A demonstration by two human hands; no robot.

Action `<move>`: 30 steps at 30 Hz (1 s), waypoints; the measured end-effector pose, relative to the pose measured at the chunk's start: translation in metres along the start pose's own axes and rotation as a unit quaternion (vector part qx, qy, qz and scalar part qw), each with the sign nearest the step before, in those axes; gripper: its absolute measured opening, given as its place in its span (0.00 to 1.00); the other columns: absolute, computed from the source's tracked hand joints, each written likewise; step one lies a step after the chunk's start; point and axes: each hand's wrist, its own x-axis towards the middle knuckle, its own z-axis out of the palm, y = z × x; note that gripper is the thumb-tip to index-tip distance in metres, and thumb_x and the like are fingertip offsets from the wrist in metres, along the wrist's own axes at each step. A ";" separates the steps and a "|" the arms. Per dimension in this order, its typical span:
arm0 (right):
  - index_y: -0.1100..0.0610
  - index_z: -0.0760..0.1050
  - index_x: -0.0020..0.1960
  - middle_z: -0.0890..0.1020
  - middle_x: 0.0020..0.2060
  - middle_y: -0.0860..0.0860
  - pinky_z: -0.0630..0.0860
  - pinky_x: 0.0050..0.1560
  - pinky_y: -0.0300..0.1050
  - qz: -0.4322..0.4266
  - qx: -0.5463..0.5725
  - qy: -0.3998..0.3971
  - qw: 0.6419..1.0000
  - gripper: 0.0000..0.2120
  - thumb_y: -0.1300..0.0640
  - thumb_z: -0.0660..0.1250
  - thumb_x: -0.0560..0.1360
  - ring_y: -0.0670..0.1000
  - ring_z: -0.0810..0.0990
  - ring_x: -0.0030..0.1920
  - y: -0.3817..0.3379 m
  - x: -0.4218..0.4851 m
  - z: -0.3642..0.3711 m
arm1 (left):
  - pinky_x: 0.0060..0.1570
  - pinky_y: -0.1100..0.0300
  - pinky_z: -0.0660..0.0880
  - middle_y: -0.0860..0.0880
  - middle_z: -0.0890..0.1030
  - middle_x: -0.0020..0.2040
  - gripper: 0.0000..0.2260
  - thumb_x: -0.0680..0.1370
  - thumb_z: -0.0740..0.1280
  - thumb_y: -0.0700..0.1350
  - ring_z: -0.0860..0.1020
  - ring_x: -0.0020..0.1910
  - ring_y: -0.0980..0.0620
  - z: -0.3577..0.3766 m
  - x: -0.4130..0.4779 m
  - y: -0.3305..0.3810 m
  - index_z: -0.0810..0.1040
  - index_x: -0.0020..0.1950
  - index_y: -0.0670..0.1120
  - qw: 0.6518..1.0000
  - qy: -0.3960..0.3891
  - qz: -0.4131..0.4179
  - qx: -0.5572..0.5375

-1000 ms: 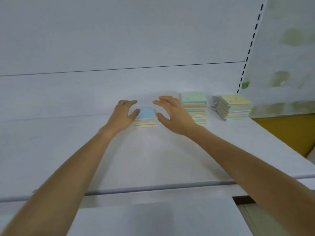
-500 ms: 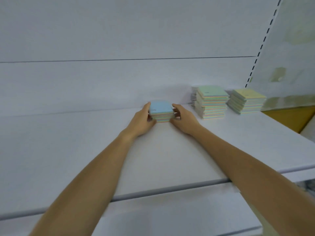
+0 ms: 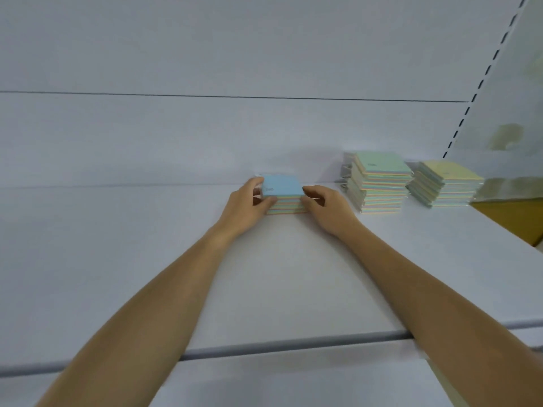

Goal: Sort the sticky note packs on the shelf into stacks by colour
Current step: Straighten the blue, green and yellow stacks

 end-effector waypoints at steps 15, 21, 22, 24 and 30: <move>0.59 0.67 0.68 0.77 0.53 0.49 0.68 0.56 0.37 0.052 0.079 -0.010 0.996 0.22 0.61 0.64 0.74 0.49 0.77 0.54 -0.001 -0.002 -0.003 | 0.42 0.76 0.69 0.52 0.79 0.58 0.20 0.75 0.67 0.49 0.80 0.50 0.52 0.000 -0.005 0.007 0.71 0.66 0.50 0.999 -0.036 0.024 0.021; 0.60 0.69 0.66 0.78 0.61 0.56 0.64 0.48 0.28 0.020 0.035 -0.006 0.999 0.20 0.64 0.63 0.75 0.54 0.78 0.59 -0.001 -0.007 -0.002 | 0.40 0.77 0.69 0.47 0.79 0.60 0.23 0.72 0.70 0.45 0.78 0.46 0.54 0.001 -0.006 0.002 0.72 0.67 0.47 1.000 -0.005 0.017 0.017; 0.60 0.69 0.66 0.78 0.60 0.56 0.64 0.47 0.27 0.020 0.033 -0.004 0.999 0.19 0.64 0.63 0.75 0.53 0.78 0.59 -0.001 -0.007 -0.002 | 0.40 0.75 0.68 0.46 0.79 0.61 0.24 0.72 0.70 0.44 0.78 0.46 0.54 0.001 -0.006 0.002 0.72 0.67 0.46 1.000 0.001 0.015 0.014; 0.59 0.70 0.65 0.79 0.60 0.55 0.65 0.49 0.28 0.020 0.033 -0.004 0.999 0.19 0.63 0.64 0.74 0.53 0.79 0.58 -0.001 -0.008 -0.002 | 0.43 0.73 0.67 0.45 0.79 0.60 0.24 0.72 0.71 0.43 0.77 0.45 0.54 0.002 -0.006 0.003 0.71 0.67 0.45 1.000 0.011 0.012 0.009; 0.59 0.69 0.65 0.79 0.59 0.57 0.66 0.49 0.30 0.016 0.035 -0.015 0.999 0.21 0.66 0.63 0.73 0.54 0.80 0.57 0.000 -0.008 -0.002 | 0.47 0.67 0.70 0.44 0.77 0.61 0.29 0.70 0.73 0.39 0.76 0.47 0.53 0.002 -0.008 0.005 0.68 0.69 0.45 1.000 -0.016 0.015 0.007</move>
